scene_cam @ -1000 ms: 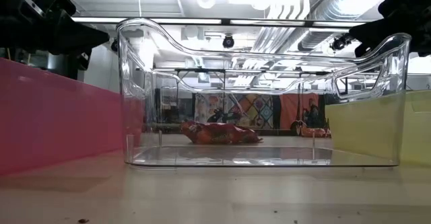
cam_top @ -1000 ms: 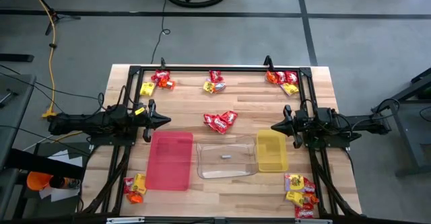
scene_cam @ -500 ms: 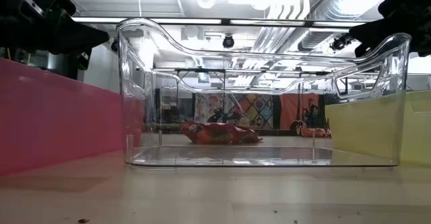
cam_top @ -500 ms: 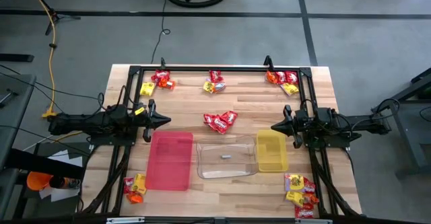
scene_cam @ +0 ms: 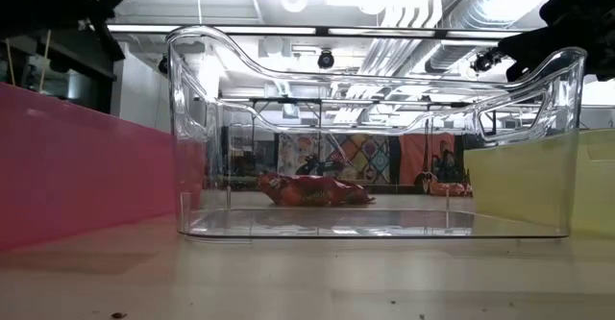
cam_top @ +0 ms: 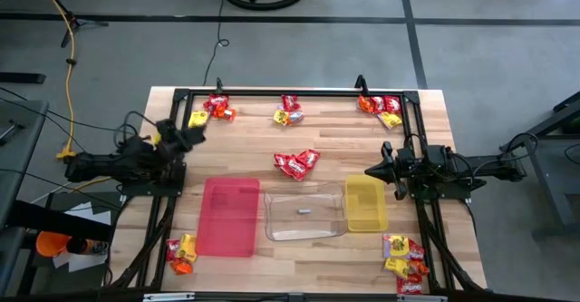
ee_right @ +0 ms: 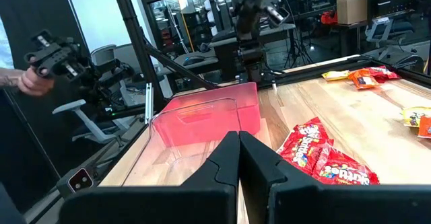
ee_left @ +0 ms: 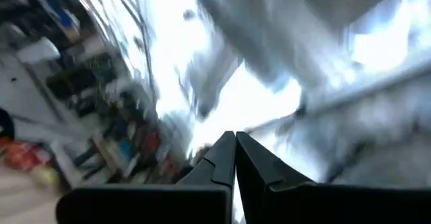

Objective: Sort candy
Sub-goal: Put the red candy into the red bin

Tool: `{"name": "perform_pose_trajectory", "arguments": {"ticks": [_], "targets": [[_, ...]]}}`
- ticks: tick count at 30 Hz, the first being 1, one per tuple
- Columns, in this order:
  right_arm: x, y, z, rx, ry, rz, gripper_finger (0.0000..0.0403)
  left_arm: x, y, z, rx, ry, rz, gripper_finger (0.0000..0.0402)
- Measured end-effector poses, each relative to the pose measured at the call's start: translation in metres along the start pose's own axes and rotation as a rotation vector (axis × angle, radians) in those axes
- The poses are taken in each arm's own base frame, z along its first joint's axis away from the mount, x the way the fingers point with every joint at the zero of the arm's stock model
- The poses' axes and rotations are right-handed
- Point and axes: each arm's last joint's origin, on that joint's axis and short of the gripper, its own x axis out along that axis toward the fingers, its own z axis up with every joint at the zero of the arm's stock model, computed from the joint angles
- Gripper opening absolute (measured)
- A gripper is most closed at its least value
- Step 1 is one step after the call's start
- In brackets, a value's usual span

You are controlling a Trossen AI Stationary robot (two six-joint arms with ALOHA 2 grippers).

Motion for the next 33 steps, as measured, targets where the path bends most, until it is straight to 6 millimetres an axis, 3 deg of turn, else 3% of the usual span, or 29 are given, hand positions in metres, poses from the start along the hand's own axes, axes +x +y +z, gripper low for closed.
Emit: {"name": "perform_pose_trajectory", "arguments": {"ticks": [7,14,18,23,27,33], "targets": [[0.0,0.0,0.0,0.0,0.0,0.0,0.0,0.017,0.012,-0.016,-0.074,0.054,0.226,0.0012],[0.0,0.0,0.0,0.0,0.0,0.0,0.0,0.059,0.016,-0.035,0.006,0.299,0.348,0.007],[0.0,0.0,0.0,0.0,0.0,0.0,0.0,0.083,0.032,-0.04,0.138,0.564,0.504,0.011],[0.0,0.0,0.0,0.0,0.0,0.0,0.0,0.103,0.069,-0.027,0.378,0.732,0.85,0.0146],[0.0,0.0,0.0,0.0,0.0,0.0,0.0,0.106,0.103,-0.028,0.235,0.797,1.001,0.0161],[0.0,0.0,0.0,0.0,0.0,0.0,0.0,0.116,0.133,-0.057,0.006,0.801,0.978,0.0166]]}}
